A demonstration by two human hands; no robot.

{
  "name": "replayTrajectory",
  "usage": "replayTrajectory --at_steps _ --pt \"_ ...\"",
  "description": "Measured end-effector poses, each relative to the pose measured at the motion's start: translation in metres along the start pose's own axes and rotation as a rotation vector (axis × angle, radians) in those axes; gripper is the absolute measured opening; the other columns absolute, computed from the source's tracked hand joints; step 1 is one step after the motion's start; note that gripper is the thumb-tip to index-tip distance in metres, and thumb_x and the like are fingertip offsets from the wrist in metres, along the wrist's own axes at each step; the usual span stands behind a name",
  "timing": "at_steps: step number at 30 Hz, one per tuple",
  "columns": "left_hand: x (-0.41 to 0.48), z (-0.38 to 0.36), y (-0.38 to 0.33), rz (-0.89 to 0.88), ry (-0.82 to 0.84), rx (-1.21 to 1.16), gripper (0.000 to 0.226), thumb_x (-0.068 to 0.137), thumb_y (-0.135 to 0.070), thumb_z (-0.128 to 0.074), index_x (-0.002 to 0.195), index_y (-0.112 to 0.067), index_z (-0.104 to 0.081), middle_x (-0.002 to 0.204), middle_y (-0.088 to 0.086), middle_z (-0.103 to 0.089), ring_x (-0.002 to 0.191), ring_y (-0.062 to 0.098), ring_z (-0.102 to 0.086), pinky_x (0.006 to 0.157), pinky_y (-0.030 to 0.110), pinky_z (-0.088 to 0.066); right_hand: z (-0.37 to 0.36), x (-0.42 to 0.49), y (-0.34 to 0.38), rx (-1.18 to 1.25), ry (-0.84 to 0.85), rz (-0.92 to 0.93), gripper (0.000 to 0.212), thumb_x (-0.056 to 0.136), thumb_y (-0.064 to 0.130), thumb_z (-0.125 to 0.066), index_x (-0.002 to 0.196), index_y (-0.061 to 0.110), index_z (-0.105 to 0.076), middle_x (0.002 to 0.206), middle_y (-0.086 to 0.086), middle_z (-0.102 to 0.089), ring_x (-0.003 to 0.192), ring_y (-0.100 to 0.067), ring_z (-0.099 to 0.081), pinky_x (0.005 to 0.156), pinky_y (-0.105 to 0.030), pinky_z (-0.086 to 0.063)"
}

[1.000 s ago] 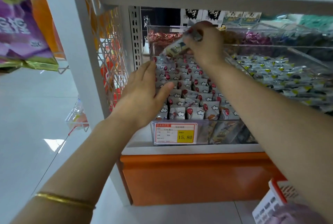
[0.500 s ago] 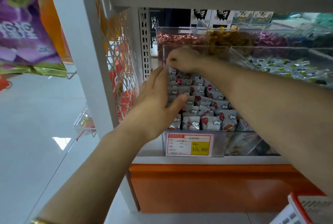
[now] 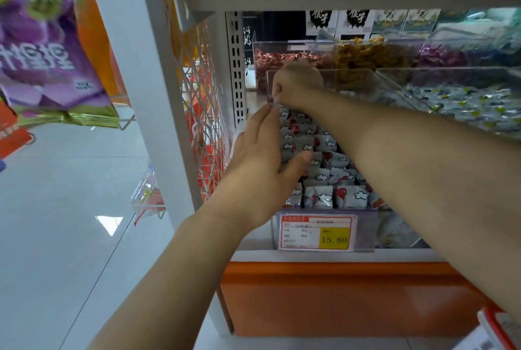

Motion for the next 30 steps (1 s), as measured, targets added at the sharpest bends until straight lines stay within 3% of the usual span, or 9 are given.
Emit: replayTrajectory --at_steps 5,10,12,14,17,19,21,25,30 --pt "0.002 0.000 0.001 0.008 -0.015 -0.020 0.074 0.092 -0.043 -0.047 0.150 -0.020 -0.006 0.156 -0.010 -0.002 0.140 0.005 -0.004 0.102 0.014 -0.005 0.026 -0.008 -0.011 0.512 -0.175 -0.156 0.014 0.094 0.016 -0.053 0.101 0.008 -0.062 0.093 0.001 -0.059 0.082 -0.009 -0.057 0.071 -0.017 -0.046" --pt "0.000 0.004 -0.002 0.060 -0.042 -0.049 0.071 0.092 -0.045 -0.044 0.149 -0.021 -0.010 0.157 -0.006 -0.007 0.143 0.013 -0.006 0.107 0.024 -0.007 0.063 -0.050 -0.029 0.955 -0.422 -0.429 0.010 0.096 0.019 -0.050 0.098 0.010 -0.054 0.097 0.000 -0.059 0.089 -0.015 -0.060 0.072 -0.018 -0.051" --pt "-0.007 0.012 -0.007 0.071 -0.165 -0.014 0.065 0.093 -0.043 -0.044 0.148 -0.020 -0.018 0.154 -0.003 -0.015 0.141 0.015 -0.013 0.106 0.024 -0.009 0.076 -0.078 -0.032 1.186 -0.391 -0.487 0.007 0.096 0.014 -0.051 0.097 0.007 -0.054 0.100 -0.008 -0.064 0.076 -0.019 -0.066 0.061 -0.025 -0.055" --pt "-0.015 0.021 -0.013 0.095 -0.309 -0.012 0.057 0.095 -0.038 -0.044 0.145 -0.017 -0.028 0.147 0.003 -0.027 0.133 0.019 -0.029 0.110 0.026 -0.018 0.088 -0.114 -0.031 1.383 -0.330 -0.513 0.005 0.095 0.008 -0.050 0.093 0.004 -0.053 0.094 -0.011 -0.064 0.057 -0.013 -0.061 0.050 -0.021 -0.051" --pt "-0.025 0.024 -0.017 0.155 -0.315 -0.139 0.045 0.096 -0.037 -0.041 0.133 -0.011 -0.047 0.126 0.008 -0.045 0.109 0.022 -0.051 0.097 0.036 -0.043 0.100 -0.167 -0.028 1.612 -0.253 -0.568 0.012 0.095 0.006 -0.050 0.084 0.004 -0.056 0.085 -0.010 -0.065 0.054 -0.010 -0.060 0.056 -0.023 -0.055" --pt "-0.032 0.023 -0.027 0.091 -0.299 -0.220 0.033 0.099 -0.034 -0.037 0.097 -0.013 -0.063 0.093 0.015 -0.056 0.086 0.030 -0.052 0.075 0.043 -0.046 0.103 -0.196 -0.023 1.761 -0.221 -0.589 0.020 0.094 0.005 -0.052 0.076 0.007 -0.059 0.077 -0.009 -0.065 0.053 -0.010 -0.061 0.054 -0.023 -0.054" --pt "-0.042 0.024 -0.039 0.039 -0.341 -0.262 0.038 0.100 -0.028 -0.036 0.066 -0.017 -0.048 0.066 0.004 -0.044 0.068 0.016 -0.043 0.057 0.029 -0.037 0.102 -0.219 -0.018 1.868 -0.189 -0.599 0.021 0.094 0.004 -0.052 0.075 0.006 -0.060 0.078 -0.010 -0.064 0.055 -0.011 -0.063 0.054 -0.021 -0.053" --pt "-0.055 0.021 -0.042 0.157 -0.340 -0.474 0.035 0.099 -0.035 -0.037 0.069 -0.023 -0.050 0.058 -0.012 -0.051 0.051 -0.004 -0.044 0.047 0.008 -0.034 0.096 -0.242 -0.014 1.993 -0.115 -0.590 0.014 0.092 0.001 -0.051 0.083 0.002 -0.062 0.074 -0.009 -0.067 0.058 -0.012 -0.066 0.056 -0.021 -0.054" --pt "-0.057 0.017 -0.035 0.365 -0.281 -0.727 0.034 0.097 -0.040 -0.039 0.075 -0.018 -0.052 0.059 -0.007 -0.053 0.054 0.006 -0.045 0.056 0.022 -0.038 0.092 -0.250 -0.017 2.084 -0.009 -0.592 0.012 0.082 -0.006 -0.055 0.090 0.000 -0.063 0.072 -0.009 -0.071 0.067 -0.016 -0.070 0.058 -0.019 -0.055"
Point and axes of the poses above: each hand's wrist, its own x-axis towards the middle knuckle, its own z-axis out of the back of the hand, y = z × x, the point moved 3 cm from there along x, towards the middle knuckle
